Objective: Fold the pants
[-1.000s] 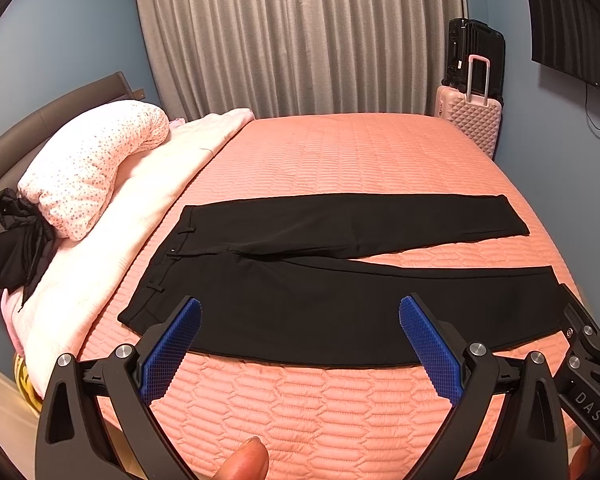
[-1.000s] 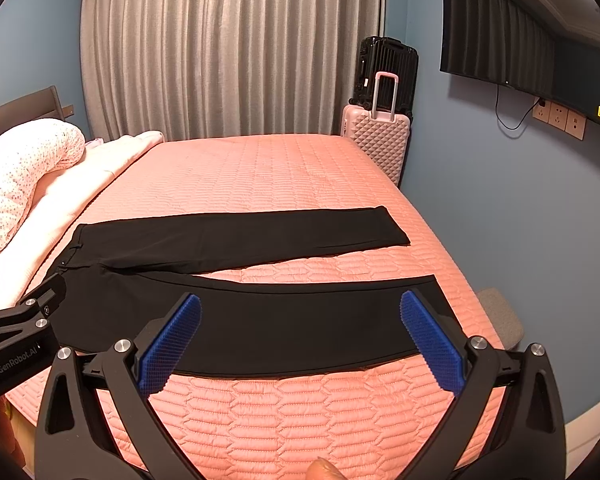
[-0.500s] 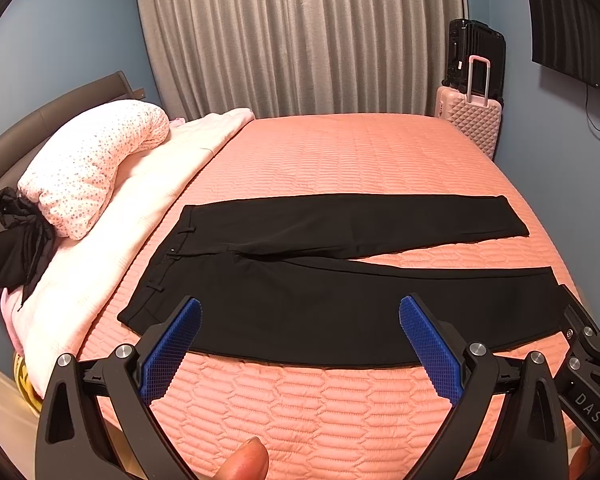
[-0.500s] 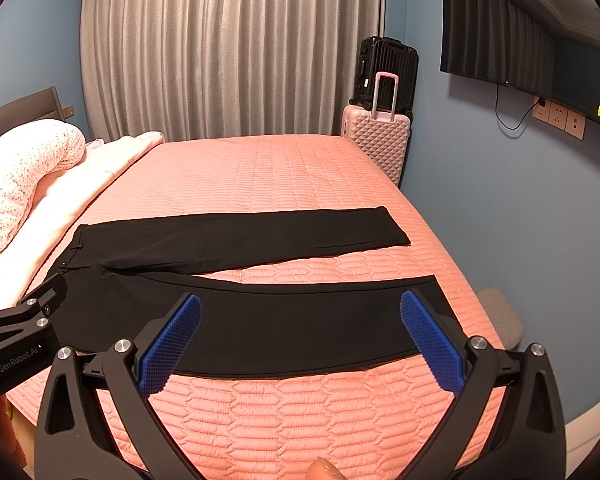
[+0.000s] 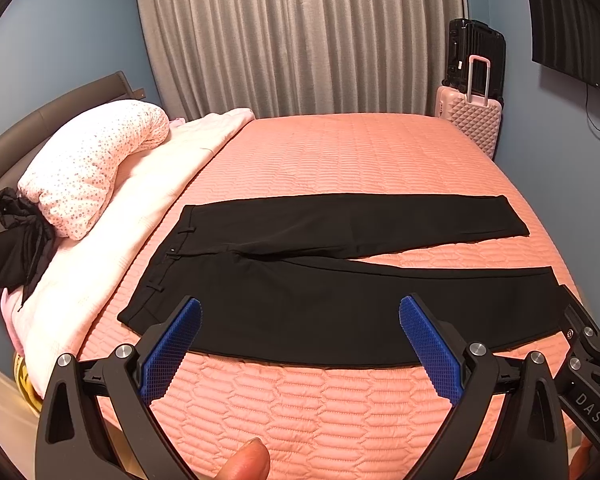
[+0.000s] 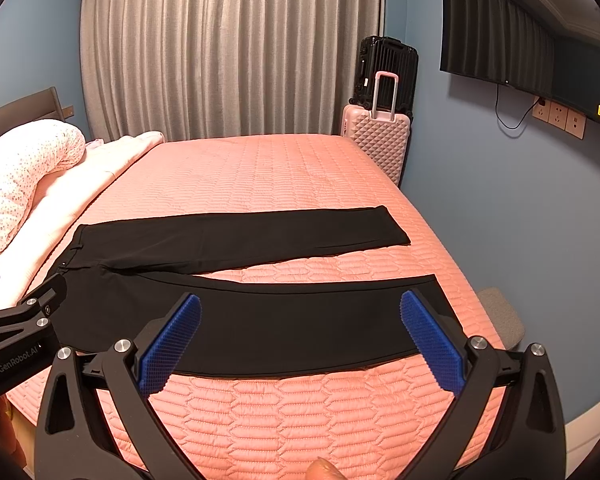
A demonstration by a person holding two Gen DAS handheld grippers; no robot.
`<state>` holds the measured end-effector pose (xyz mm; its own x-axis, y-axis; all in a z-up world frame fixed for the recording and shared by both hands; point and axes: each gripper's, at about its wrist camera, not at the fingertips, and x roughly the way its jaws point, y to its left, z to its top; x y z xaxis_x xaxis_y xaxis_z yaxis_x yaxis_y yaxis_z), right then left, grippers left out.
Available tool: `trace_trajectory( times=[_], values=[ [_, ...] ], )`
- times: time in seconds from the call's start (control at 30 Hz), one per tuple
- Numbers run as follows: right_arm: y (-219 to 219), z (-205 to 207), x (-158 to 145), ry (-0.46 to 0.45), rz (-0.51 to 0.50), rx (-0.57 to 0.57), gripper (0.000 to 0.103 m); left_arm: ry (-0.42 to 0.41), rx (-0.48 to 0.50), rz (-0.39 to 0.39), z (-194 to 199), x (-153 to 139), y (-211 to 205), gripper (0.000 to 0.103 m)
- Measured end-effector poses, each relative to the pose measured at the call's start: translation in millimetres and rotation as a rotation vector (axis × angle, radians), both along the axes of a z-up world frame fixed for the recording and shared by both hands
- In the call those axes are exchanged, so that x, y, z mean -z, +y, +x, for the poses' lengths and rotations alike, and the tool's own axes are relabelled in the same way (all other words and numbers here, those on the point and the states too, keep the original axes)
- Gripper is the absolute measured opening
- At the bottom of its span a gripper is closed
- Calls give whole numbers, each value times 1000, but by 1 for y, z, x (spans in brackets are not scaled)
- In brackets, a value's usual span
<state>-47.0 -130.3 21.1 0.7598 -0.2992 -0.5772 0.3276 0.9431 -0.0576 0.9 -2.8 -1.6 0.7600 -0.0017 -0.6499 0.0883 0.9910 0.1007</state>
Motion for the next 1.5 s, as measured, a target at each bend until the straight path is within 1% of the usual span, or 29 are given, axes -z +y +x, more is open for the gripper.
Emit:
trace_trajectory(
  times=[0.73, 0.87, 0.97, 1.03, 1.13, 1.23, 1.3, 1.4, 1.43, 1.47, 1.5],
  values=[
    [2, 1, 4, 2, -1, -10, 98, 2, 8, -1, -1, 1, -2, 98],
    [-13, 8, 16, 25, 24, -40, 98, 12, 52, -23, 4, 8, 2, 98],
    [-33, 18, 30, 48, -2, -49, 98, 30, 59, -2, 12, 20, 3, 98],
    [-48, 28, 39, 62, -20, -47, 98, 37, 69, -10, 20, 29, 3, 98],
    [-81, 52, 53, 73, -11, -56, 98, 69, 63, -42, 40, 44, -1, 98],
    [-124, 91, 68, 86, -4, -53, 98, 72, 24, -56, 64, 59, -7, 98],
    [-156, 130, 80, 102, 28, -84, 98, 65, 5, -72, 79, 69, -11, 98],
    [-201, 193, 99, 114, 58, -159, 98, 69, -22, -121, 102, 82, -15, 98],
    [-214, 215, 107, 137, 66, -182, 98, 70, -40, -129, 108, 87, -15, 98],
    [-234, 245, 121, 180, 99, -215, 98, 68, -59, -138, 117, 95, -17, 98],
    [-250, 264, 132, 202, 116, -216, 98, 74, -69, -144, 123, 102, -19, 98]
  ],
)
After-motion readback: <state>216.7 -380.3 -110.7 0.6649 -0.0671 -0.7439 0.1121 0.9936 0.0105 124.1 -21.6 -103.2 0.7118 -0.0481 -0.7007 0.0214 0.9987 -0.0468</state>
